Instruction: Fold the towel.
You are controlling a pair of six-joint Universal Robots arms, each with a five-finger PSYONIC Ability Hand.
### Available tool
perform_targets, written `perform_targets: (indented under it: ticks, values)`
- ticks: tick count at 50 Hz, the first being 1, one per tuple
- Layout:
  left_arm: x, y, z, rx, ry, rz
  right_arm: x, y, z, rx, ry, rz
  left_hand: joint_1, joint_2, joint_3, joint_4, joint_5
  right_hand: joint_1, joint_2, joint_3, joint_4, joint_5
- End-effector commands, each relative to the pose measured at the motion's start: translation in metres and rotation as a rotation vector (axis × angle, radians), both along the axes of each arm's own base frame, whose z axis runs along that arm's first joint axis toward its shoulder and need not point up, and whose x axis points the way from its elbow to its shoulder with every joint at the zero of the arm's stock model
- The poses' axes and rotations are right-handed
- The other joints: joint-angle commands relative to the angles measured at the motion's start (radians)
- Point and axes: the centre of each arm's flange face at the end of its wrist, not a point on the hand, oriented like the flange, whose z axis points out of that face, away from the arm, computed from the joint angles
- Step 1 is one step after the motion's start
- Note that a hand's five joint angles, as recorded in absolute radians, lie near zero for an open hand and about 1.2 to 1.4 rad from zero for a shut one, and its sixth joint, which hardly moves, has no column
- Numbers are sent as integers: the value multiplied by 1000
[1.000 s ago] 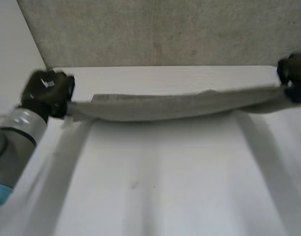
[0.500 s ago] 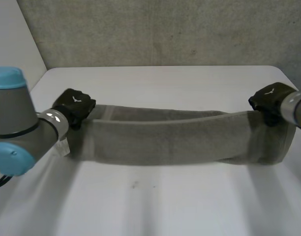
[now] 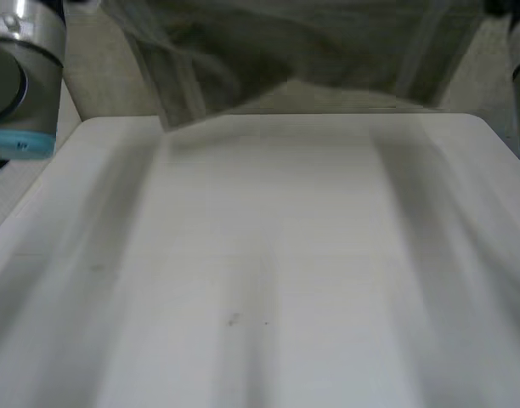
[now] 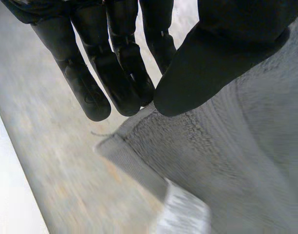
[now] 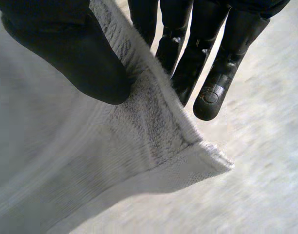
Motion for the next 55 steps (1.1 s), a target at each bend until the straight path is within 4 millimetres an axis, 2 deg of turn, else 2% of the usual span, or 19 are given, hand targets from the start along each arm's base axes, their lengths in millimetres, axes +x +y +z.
perform_targets:
  ticks: [1, 2, 3, 6, 7, 10, 13, 15, 20, 23, 25, 30, 34, 39, 42, 48, 51, 54, 55]
  values:
    - [4, 2, -91, 276, -67, -4, 4, 11, -88, 310, 99, 91, 213, 178, 180, 179, 190, 419, 219, 211, 205, 232]
    - [4, 2, -111, 315, -80, -4, 5, 13, -108, 365, 118, 116, 213, 178, 180, 179, 190, 419, 219, 211, 205, 232]
    - [4, 2, -111, 315, -80, -4, 5, 13, -108, 366, 118, 117, 213, 178, 180, 179, 190, 419, 219, 211, 205, 232]
    - [6, 8, -175, 441, -117, -1, 8, 18, -171, 539, 167, 152, 213, 178, 180, 179, 190, 419, 219, 211, 205, 232]
    - [6, 9, -175, 442, -117, -1, 8, 18, -171, 539, 167, 153, 213, 178, 180, 179, 190, 419, 219, 211, 205, 232]
    - [11, 26, -223, 575, -157, 0, 7, 29, -213, 665, 212, 153, 213, 178, 180, 179, 190, 419, 219, 211, 205, 232]
    - [16, 44, -244, 652, -195, 4, 3, 37, -218, 703, 239, 146, 213, 178, 180, 179, 190, 419, 219, 211, 205, 232]
    - [21, 54, -250, 685, -229, 11, 2, 43, -215, 721, 248, 145, 213, 178, 180, 179, 190, 419, 219, 211, 205, 232]
    - [39, 90, -237, 739, -385, 52, -9, 80, -176, 853, 278, 147, 213, 178, 180, 179, 190, 419, 219, 211, 205, 232]
    - [56, 114, -230, 810, -515, 80, -16, 90, -171, 918, 293, 140, 213, 178, 180, 179, 190, 419, 219, 211, 205, 232]
    - [69, 144, -220, 896, -653, 84, -30, 111, -157, 1023, 379, 128, 213, 178, 180, 179, 190, 419, 219, 211, 205, 232]
    - [76, 180, -200, 962, -809, 16, -49, 139, -151, 1114, 577, 127, 213, 178, 180, 179, 190, 419, 219, 211, 205, 232]
    - [76, 174, -194, 918, -798, -22, -52, 139, -155, 1097, 629, 128, 213, 178, 180, 179, 190, 419, 219, 211, 205, 232]
    - [69, 154, -189, 788, -759, -59, -46, 117, -163, 992, 555, 96, 213, 178, 180, 179, 190, 419, 219, 211, 205, 232]
    - [52, 122, -206, 710, -744, -85, -38, 98, -174, 949, 493, 92, 213, 178, 180, 179, 190, 419, 219, 211, 205, 232]
    - [39, 88, -221, 664, -722, -78, -9, 61, -193, 833, 417, 87, 213, 178, 180, 179, 190, 419, 219, 211, 205, 232]
    - [32, 63, -233, 643, -706, -56, -6, 48, -199, 799, 411, 63, 213, 178, 180, 179, 190, 419, 219, 211, 205, 232]
    - [22, 27, -242, 567, -688, -9, 2, 15, -220, 720, 398, 5, 213, 178, 180, 179, 190, 419, 219, 211, 205, 232]
    - [21, 27, -242, 567, -688, -9, 2, 15, -220, 720, 398, 5, 213, 178, 180, 179, 190, 419, 219, 211, 205, 232]
